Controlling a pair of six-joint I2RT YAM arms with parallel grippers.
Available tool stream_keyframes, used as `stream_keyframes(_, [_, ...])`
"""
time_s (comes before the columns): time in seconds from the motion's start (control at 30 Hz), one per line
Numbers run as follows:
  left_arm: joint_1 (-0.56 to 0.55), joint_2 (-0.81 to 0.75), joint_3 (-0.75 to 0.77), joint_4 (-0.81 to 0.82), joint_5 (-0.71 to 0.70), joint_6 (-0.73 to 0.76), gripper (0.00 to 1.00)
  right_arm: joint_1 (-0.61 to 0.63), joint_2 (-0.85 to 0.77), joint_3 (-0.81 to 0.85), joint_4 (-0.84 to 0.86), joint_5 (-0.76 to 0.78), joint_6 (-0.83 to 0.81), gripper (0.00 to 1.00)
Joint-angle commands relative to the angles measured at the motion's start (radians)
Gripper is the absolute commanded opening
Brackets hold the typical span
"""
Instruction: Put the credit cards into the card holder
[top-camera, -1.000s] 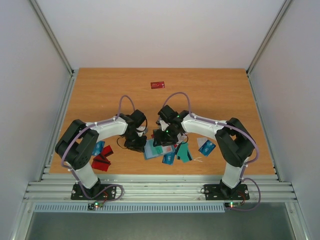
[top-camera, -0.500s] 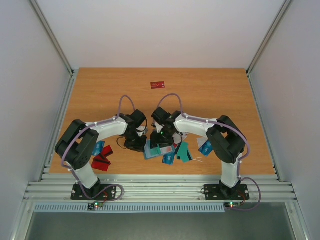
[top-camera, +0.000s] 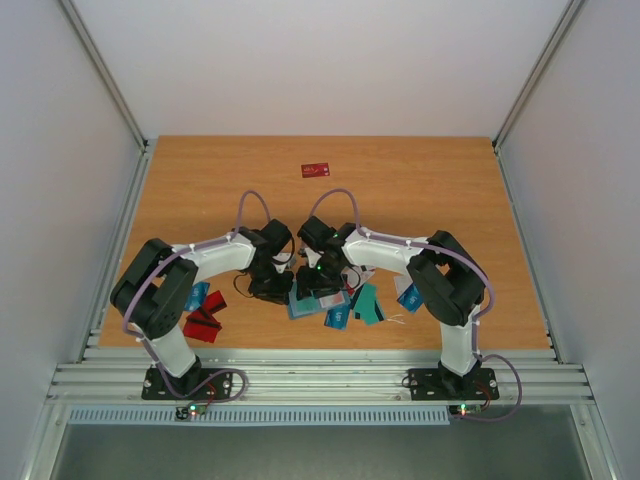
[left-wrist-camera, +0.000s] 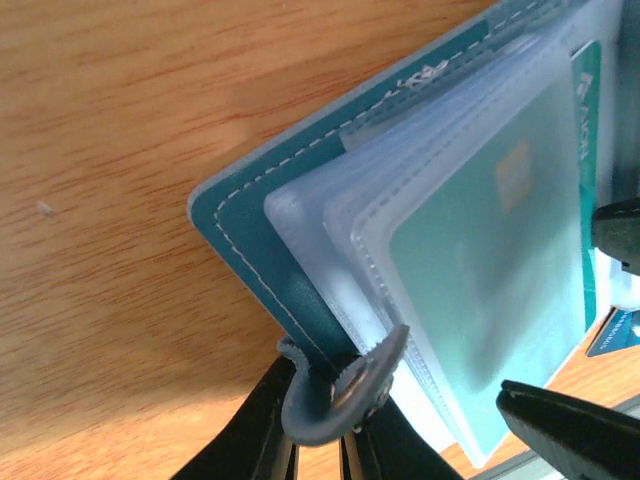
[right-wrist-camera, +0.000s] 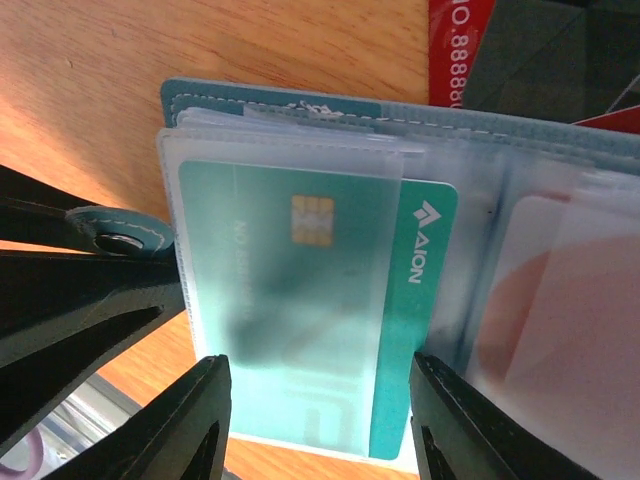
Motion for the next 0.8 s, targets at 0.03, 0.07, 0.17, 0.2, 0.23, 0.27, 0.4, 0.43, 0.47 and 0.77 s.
stream_keyframes(0.03, [-0.016, 0.085, -0.033, 0.068, -0.047, 0.016, 0.13, 0.016, -0.035, 0.004, 0.040, -0.064, 0.010, 0.50])
stream_keyframes(0.07, [-0.015, 0.083, -0.031, 0.064, -0.051, 0.016, 0.13, 0.017, -0.036, 0.003, 0.042, -0.068, 0.008, 0.50])
stream_keyframes(0.17, [-0.014, 0.071, -0.027, 0.053, -0.062, 0.017, 0.13, 0.016, -0.041, 0.006, 0.023, -0.063, -0.006, 0.50])
stream_keyframes(0.2, [-0.013, 0.065, -0.027, 0.051, -0.066, 0.016, 0.13, 0.016, -0.045, 0.007, 0.012, -0.054, -0.009, 0.50])
stream_keyframes(0.23, [-0.014, 0.060, -0.026, 0.050, -0.068, 0.016, 0.13, 0.016, -0.051, 0.008, -0.002, -0.046, -0.013, 0.50])
stream_keyframes(0.27, [-0.013, 0.054, -0.026, 0.050, -0.070, 0.015, 0.14, 0.015, -0.059, 0.010, -0.014, -0.038, -0.019, 0.50])
stream_keyframes(0.4, [-0.014, 0.028, -0.031, 0.045, -0.077, 0.010, 0.14, 0.008, -0.116, 0.009, -0.057, -0.016, -0.031, 0.50])
stream_keyframes(0.43, [-0.013, 0.021, -0.033, 0.044, -0.081, 0.008, 0.14, 0.005, -0.133, 0.011, -0.068, -0.011, -0.034, 0.50])
stream_keyframes(0.47, [-0.013, 0.014, -0.033, 0.042, -0.082, 0.008, 0.14, 0.001, -0.151, 0.010, -0.080, -0.003, -0.036, 0.50])
stream_keyframes(0.77, [-0.015, -0.114, -0.035, -0.008, -0.141, 0.001, 0.18, -0.090, -0.295, -0.079, -0.137, 0.055, -0.038, 0.51])
